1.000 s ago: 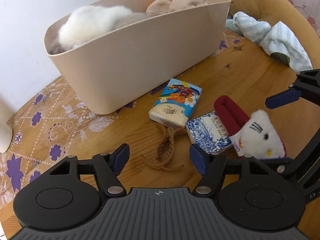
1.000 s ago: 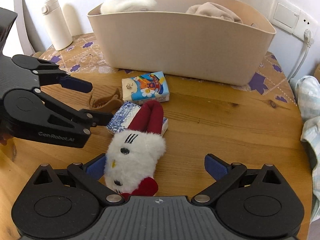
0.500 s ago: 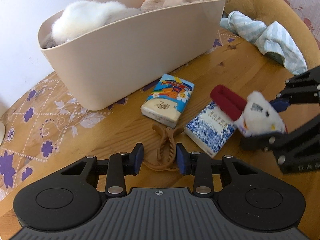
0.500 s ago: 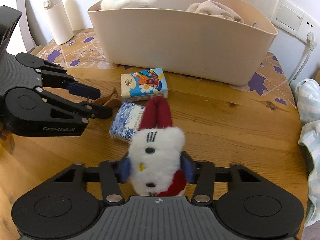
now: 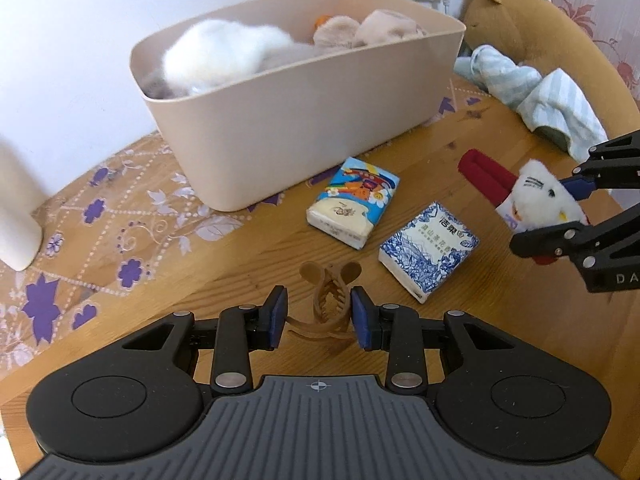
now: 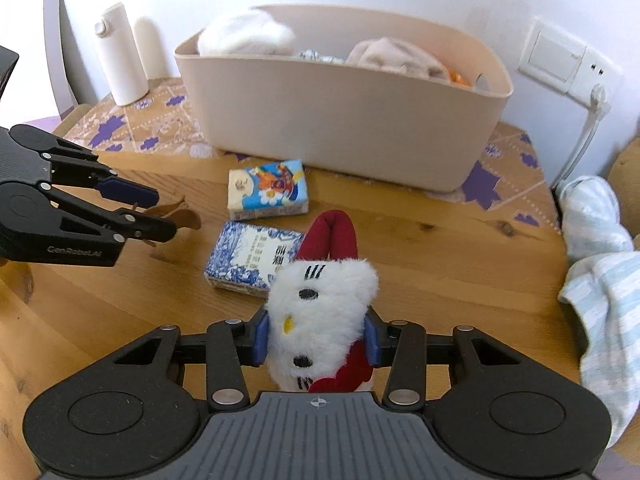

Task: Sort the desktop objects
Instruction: 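Carry the claw clip and Hello Kitty plush over the cream bin with both tools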

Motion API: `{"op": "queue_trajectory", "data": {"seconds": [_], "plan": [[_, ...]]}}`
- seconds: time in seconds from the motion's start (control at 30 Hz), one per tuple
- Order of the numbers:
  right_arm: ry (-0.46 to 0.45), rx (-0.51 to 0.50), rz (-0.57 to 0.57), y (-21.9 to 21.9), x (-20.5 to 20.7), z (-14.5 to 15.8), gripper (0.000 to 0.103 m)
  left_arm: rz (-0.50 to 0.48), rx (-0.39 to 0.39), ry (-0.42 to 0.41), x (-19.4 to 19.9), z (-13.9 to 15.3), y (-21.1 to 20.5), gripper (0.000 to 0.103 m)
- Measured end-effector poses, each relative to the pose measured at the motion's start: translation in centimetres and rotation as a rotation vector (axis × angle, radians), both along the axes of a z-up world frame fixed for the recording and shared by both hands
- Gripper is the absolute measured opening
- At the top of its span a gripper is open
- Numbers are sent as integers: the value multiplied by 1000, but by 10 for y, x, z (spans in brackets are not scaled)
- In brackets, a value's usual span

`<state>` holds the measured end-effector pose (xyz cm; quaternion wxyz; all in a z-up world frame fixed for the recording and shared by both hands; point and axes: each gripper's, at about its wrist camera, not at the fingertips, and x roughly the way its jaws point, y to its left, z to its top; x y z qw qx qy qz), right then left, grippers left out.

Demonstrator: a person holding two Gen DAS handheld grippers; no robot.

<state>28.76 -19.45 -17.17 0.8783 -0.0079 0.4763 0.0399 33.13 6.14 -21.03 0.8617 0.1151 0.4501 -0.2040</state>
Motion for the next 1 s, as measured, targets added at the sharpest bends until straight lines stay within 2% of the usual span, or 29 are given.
{"op": "queue_trajectory", "data": {"seconds": [0.17,0.6,0.83,1.0], "plan": [[-38,-14,9,-2,-6,12,42,11,-6,-8,-4,9,6,35],[-138,-74,55,-14,-21,58,42,4,-82,-64,-24,53,21,35],[-186,-71,10,-35,-13,80,42,35,-120,-127,-11,84,28,35],[-234,-87,0,-47,0,94,42,21,-115,-198,6,109,25,35]]}}
